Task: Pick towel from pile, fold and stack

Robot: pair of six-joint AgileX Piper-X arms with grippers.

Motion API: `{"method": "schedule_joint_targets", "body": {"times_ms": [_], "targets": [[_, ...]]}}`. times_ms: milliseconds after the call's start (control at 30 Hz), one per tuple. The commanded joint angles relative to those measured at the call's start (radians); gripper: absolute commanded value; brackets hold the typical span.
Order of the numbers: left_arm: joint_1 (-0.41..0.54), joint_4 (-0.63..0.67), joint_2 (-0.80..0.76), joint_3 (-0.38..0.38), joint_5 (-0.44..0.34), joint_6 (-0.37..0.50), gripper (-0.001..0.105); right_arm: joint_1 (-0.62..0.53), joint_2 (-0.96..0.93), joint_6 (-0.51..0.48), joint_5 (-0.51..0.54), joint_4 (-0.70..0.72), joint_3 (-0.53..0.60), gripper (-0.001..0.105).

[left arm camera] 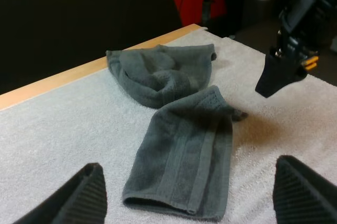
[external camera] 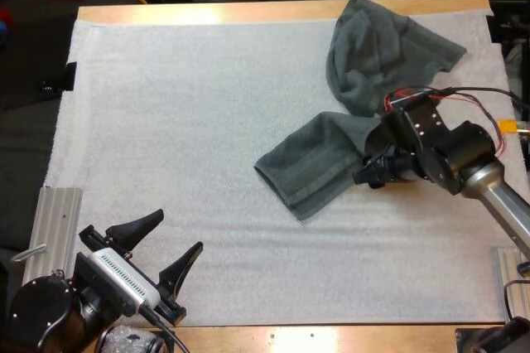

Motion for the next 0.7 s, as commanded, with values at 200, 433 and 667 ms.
{"method": "schedule_joint_targets", "body": {"times_ms": [200, 433, 667], "targets": [[-0.003, -0.009, 0.002, -0.005, 0.009, -0.009, 0.063, -0.002, 0.056, -0.033, -0.051, -0.114, 0.03, 0.071], [-0.003, -0.009, 0.002, -0.005, 0.009, -0.009, 0.063, -0.002, 0.143, -0.035, -0.054, -0.177, 0.03, 0.071], [-0.003, 0.099, 0.002, -0.005, 0.008, -0.009, 0.063, -0.002, 0.223, -0.03, -0.053, -0.236, 0.03, 0.071]]}}
